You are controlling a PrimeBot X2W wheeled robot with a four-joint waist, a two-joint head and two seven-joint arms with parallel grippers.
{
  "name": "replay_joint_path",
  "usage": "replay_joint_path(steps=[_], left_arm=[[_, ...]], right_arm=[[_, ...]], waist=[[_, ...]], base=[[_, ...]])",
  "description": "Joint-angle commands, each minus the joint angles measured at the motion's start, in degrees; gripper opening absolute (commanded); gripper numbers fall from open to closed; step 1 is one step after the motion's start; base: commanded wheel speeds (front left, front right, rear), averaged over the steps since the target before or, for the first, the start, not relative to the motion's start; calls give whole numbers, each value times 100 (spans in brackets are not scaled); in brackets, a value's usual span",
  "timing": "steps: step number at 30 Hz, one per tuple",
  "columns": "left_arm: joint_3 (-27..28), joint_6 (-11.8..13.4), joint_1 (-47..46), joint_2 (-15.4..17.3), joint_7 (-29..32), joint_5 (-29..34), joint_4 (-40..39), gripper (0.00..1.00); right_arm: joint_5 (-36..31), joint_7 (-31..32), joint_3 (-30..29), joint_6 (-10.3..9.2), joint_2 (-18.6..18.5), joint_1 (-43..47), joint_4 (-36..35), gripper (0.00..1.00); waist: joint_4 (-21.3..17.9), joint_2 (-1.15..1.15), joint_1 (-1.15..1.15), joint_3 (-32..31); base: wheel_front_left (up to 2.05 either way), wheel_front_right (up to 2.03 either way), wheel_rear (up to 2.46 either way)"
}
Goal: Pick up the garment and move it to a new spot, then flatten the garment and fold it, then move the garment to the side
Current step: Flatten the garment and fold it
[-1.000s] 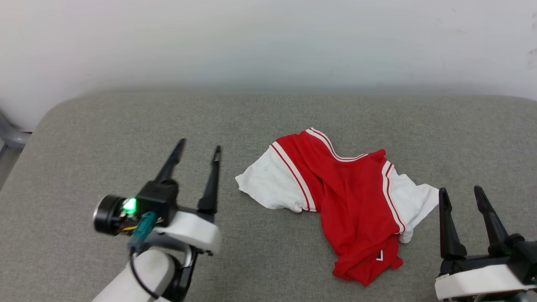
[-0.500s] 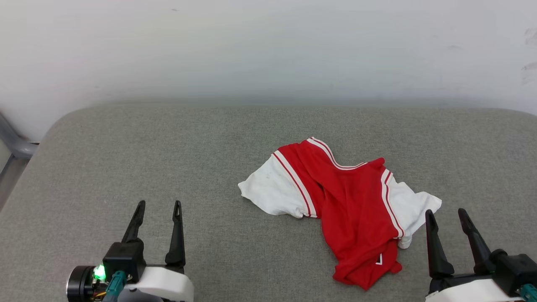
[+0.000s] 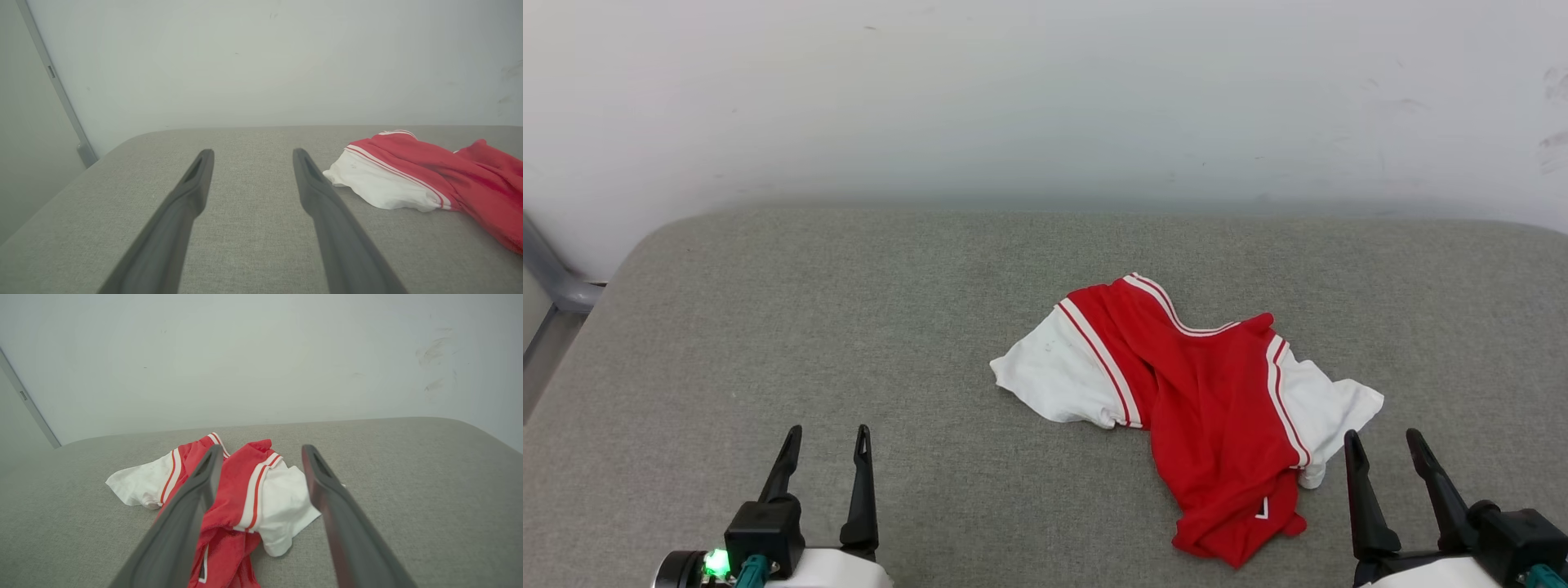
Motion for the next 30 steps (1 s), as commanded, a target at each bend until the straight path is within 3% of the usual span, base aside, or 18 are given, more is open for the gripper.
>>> replay_joint_path(steps=[1, 13, 20, 30], left_arm=[[27, -21, 63, -34, -15, 38, 15, 100], [359, -394, 58, -346, -15, 397, 159, 100], [476, -769, -507, -378, -15, 429, 319, 100], [369, -1396, -2138, -15, -14, 533, 829, 100]], right_arm=[[15, -12, -1, -4, 9, 41, 11, 100], [33, -12, -20, -4, 9, 15, 74, 100], [36, -12, 25, -4, 9, -122, 57, 100], [11, -12, 131, -4, 9, -360, -75, 100]], waist=[[0, 0, 0, 0], [-32, 0, 0, -18], [-79, 0, 0, 56], [-391, 0, 0, 371]], base=[[0, 0, 0], [0, 0, 0], [0, 0, 0], [0, 0, 0]])
